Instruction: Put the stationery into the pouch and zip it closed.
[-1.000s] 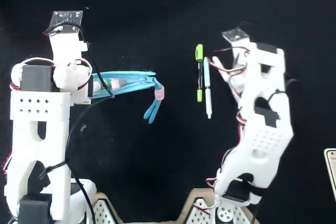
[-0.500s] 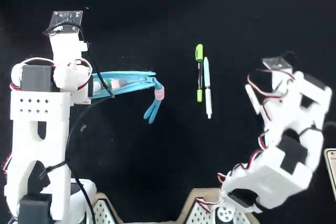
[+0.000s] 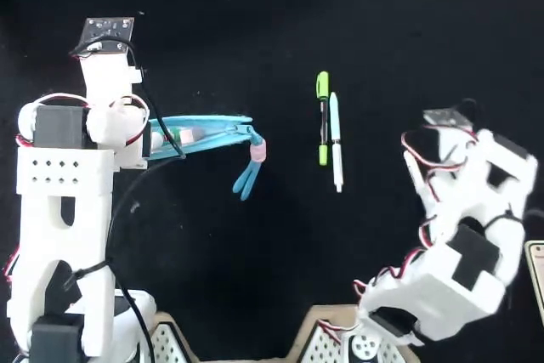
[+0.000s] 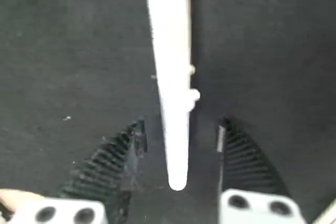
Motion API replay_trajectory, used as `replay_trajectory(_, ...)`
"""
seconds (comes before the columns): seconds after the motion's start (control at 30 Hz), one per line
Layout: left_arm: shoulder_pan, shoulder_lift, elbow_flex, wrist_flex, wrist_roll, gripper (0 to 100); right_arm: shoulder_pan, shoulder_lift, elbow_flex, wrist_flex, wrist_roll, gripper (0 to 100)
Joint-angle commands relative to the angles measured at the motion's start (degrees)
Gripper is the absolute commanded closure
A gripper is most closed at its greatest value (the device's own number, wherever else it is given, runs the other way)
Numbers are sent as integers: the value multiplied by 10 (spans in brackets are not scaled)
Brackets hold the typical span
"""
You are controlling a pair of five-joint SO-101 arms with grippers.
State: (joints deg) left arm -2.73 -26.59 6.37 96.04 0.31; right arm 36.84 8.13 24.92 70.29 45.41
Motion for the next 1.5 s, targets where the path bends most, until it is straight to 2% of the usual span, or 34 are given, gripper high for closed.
replay_trajectory(0.0, 7, 2, 2, 1, 1, 970, -72, -29, -92, 47, -22, 808)
replay_trajectory(0.13, 7, 2, 2, 1, 1, 970, -119, -29, -140, 18, -61, 815)
replay_trajectory(0.27, 7, 2, 2, 1, 1, 970, -152, -20, -132, -32, -68, 857)
replay_trajectory(0.5, 7, 1, 2, 2, 1, 970, -144, 62, -159, -71, -44, 861)
replay_trajectory(0.7, 7, 2, 2, 2, 1, 970, -130, 159, -242, -65, -30, 862)
replay_trajectory(0.9, 7, 2, 2, 2, 1, 970, -130, 218, -311, 4, -28, 868)
replay_trajectory(1.0, 7, 2, 2, 2, 1, 970, -128, 222, -337, 36, -28, 881)
replay_trajectory(1.13, 7, -1, 2, 2, 1, 970, -127, 221, -355, 60, -28, 832)
replay_trajectory(1.47, 7, 1, 2, 2, 1, 970, -105, 226, -350, 58, 16, 812)
